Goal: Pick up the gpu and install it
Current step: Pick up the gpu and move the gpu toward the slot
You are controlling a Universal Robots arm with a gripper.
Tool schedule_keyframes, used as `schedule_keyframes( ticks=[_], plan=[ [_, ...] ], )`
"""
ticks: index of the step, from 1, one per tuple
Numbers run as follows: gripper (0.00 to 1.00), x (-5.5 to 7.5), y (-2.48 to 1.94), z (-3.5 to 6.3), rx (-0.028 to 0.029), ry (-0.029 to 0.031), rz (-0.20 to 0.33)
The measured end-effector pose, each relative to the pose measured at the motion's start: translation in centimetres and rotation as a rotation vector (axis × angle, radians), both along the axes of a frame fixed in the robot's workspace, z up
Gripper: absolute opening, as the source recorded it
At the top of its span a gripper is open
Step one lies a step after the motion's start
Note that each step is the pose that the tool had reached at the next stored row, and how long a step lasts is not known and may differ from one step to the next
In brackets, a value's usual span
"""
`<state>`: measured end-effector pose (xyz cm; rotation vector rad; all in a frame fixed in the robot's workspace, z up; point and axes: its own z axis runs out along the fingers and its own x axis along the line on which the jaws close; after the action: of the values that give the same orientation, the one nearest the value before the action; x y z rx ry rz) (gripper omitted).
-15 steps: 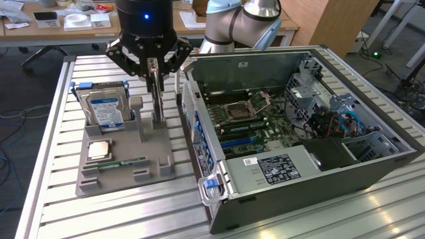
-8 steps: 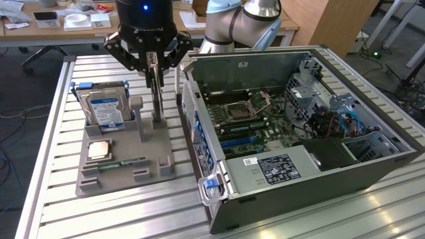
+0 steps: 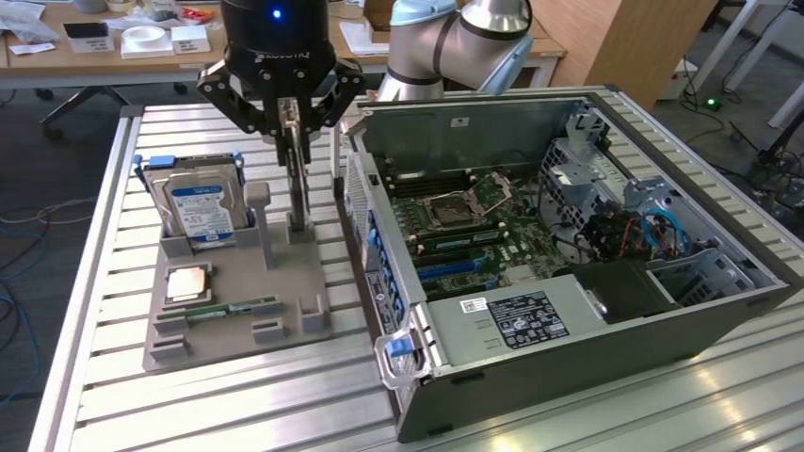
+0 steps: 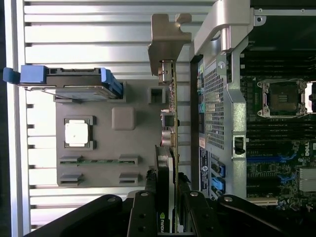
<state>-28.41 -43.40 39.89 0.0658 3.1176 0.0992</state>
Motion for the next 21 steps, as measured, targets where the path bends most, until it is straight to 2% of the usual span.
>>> schedule_keyframes(
  ticks=[21],
  plan=[
    [0.27,1.6,0.0,-0.01,0.0002,-0.0001,0.0]
  ],
)
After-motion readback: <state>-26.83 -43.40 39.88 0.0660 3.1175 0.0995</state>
